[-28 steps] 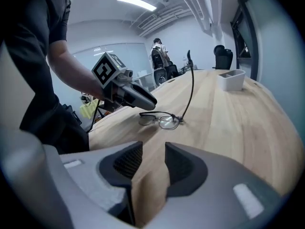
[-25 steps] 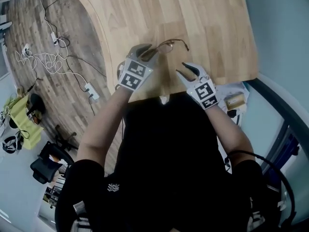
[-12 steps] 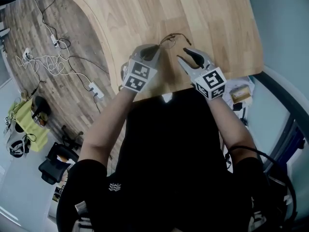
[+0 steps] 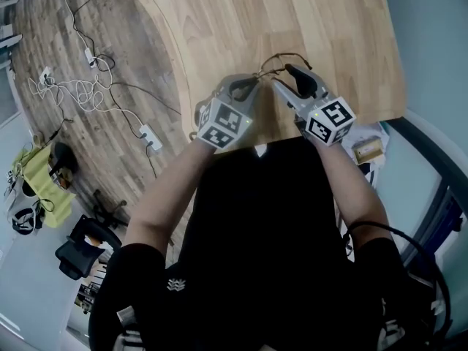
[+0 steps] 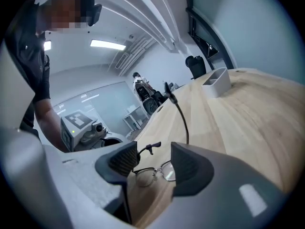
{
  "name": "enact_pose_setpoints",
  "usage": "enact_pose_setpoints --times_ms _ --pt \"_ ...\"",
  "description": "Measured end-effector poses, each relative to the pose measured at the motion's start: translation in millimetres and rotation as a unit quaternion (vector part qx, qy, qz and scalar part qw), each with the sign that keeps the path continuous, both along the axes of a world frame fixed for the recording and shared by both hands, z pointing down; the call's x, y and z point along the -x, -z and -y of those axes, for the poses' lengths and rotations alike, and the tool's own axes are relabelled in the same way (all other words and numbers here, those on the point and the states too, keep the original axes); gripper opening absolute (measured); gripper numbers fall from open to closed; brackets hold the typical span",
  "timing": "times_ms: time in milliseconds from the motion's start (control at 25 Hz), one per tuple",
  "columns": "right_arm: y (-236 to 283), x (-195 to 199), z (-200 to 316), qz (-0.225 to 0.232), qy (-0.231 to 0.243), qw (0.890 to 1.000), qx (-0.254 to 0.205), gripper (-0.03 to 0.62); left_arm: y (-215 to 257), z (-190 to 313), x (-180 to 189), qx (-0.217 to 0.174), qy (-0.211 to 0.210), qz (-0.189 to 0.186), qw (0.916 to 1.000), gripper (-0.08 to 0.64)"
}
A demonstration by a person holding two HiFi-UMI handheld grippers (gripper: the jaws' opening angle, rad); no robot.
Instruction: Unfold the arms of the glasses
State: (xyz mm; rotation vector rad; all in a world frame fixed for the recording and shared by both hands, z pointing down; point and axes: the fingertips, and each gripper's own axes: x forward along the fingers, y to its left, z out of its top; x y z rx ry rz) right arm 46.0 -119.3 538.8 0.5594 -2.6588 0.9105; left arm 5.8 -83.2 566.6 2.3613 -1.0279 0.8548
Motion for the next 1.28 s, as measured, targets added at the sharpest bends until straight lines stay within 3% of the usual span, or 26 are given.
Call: enact_pose_setpoints --times_ms 320,760,1280 --pt "28.4 22.6 -14.1 0.036 0.025 0.999 -0.016 0.213 8.7 -1.5 3.5 -0.011 0.020 -0.012 0.9997 0.024" --pt "59.1 31.3 -41.2 0.055 0.028 0.998 -0.021 0.213 36.2 -30.8 0.9 -0.042 0.000 -0.012 0.9991 0.052" --pt "80.3 45.9 -85.3 0.058 0.027 0.997 -0.038 0.213 71.7 -79.6 53.6 -0.073 0.038 -0.023 0.9964 0.057"
